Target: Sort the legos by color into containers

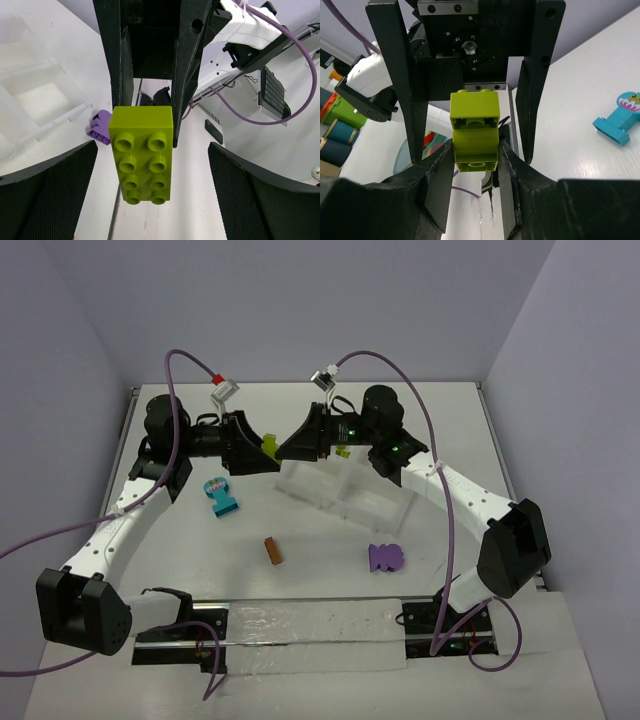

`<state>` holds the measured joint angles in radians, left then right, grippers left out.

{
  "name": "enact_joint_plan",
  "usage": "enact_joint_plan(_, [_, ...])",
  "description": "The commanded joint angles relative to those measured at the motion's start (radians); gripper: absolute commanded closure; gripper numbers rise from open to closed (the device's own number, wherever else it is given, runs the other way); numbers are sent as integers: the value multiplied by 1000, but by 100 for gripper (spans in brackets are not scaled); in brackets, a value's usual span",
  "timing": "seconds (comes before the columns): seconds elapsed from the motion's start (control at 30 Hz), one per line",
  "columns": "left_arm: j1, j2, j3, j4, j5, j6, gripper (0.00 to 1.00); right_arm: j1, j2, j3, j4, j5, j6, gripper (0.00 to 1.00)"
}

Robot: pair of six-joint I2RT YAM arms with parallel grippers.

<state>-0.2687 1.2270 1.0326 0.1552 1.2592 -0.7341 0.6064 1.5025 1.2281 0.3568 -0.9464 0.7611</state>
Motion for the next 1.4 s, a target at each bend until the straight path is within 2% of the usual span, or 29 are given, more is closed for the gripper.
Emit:
enact_joint_plan(0.0, [2, -21, 40, -57, -23, 55, 1, -26, -65, -22, 12, 0, -24, 100])
enact_joint_plan(0.2, [32, -55, 10, -53, -33, 51, 1, -34, -67, -33, 11, -5, -25, 100])
enact_joint_plan(0.37, [51, -67, -2, -33, -27, 22, 14, -33, -67, -48, 31, -12, -20, 100])
enact_joint_plan(0.5, [52, -73, -6, -32, -26, 26, 42, -35, -58, -43, 31, -26, -15, 100])
enact_joint_plan(0.57, [52, -72, -13, -10, -21, 13, 65, -35, -58, -39, 11, -27, -29, 100])
enact_joint_plan(0.63, [52, -69, -17, 3, -15, 6, 81, -34, -60, -39, -2, -25, -35, 100])
enact_joint_plan(0.67, [53, -64, -17, 7, -5, 5, 97, -34, -62, -42, -7, -24, -39, 100])
enact_joint_plan(0.9, [66, -89, -26, -4, -24, 12, 100, -45, -75, -58, -45, -14, -67, 100])
enact_joint_plan(1.2, [103, -93, -75, 118, -35, -88, 100, -115, -126, -123, -56, -14, -78, 100])
enact_joint_plan(1.3, [109, -95, -85, 144, -44, -106, 100, -136, -130, -117, -103, -12, -111, 100])
enact_joint_plan(1.37, [112, -93, -83, 135, -57, -106, 100, -147, -130, -98, -205, 72, -161, 100])
